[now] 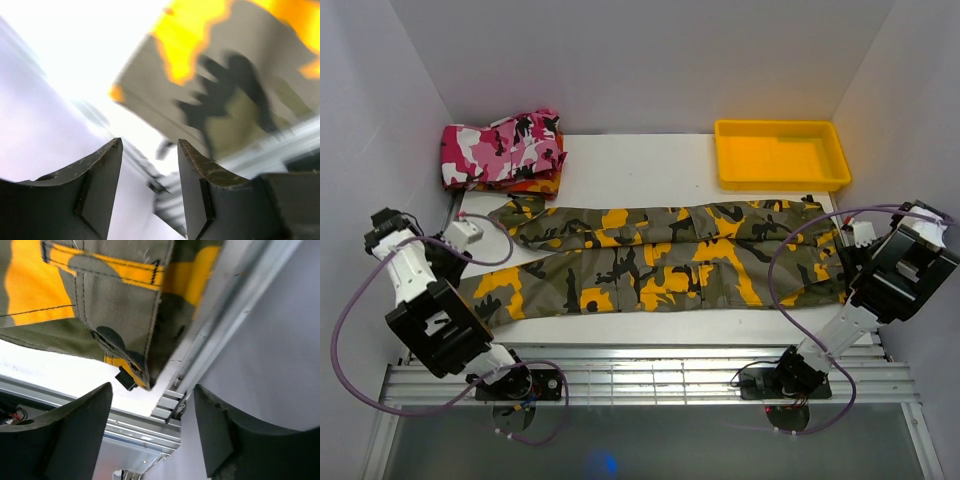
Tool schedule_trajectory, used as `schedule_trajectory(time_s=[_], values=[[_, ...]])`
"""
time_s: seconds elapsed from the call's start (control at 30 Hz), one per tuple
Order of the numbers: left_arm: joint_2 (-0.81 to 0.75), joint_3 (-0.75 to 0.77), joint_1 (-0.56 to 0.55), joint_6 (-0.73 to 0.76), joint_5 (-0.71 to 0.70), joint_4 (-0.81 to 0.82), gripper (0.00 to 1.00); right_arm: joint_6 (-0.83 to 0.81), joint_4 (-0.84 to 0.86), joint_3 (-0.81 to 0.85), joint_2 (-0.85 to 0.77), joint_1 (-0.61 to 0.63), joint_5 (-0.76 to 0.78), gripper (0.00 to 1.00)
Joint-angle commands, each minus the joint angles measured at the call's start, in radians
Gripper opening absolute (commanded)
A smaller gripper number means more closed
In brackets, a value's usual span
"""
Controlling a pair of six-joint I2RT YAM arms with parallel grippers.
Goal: Fold and stack the trousers
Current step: Flatten the trousers out
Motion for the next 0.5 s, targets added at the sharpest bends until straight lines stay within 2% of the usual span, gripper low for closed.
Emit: schedule_trajectory(time_s=[0.0,0.1,0.13,0.17,0.23,0.37,0.47], values=[[0.066,0.157,0.009,-0.187,0.161,-0.019,0.59,-0.043,0.008,0.119,-0.065,-0.008,-0.073,0.71],[0.110,0.150,0.009,-0.227,0.161,-0.012,0.54,-0.043,-0.061,0.143,-0.079,0.039,-0.121,0.44],[0.123,0.135,0.009,-0.238,0.150,-0.003,0.47,-0.043,-0.081,0.128,-0.081,0.056,-0.126,0.33],[0.127,0.090,0.009,-0.247,0.124,0.004,0.44,-0.044,-0.098,0.114,-0.082,0.071,-0.126,0.29],[0.127,0.032,0.009,-0.273,0.104,0.019,0.36,-0.038,-0.104,0.069,-0.088,0.114,-0.117,0.24],[0.112,-0.164,0.009,-0.331,0.055,0.141,0.36,-0.009,-0.020,-0.103,-0.095,0.168,-0.078,0.24],[0.153,-0.191,0.009,-0.407,0.032,0.229,0.39,0.021,0.049,-0.168,-0.084,0.193,-0.069,0.24]])
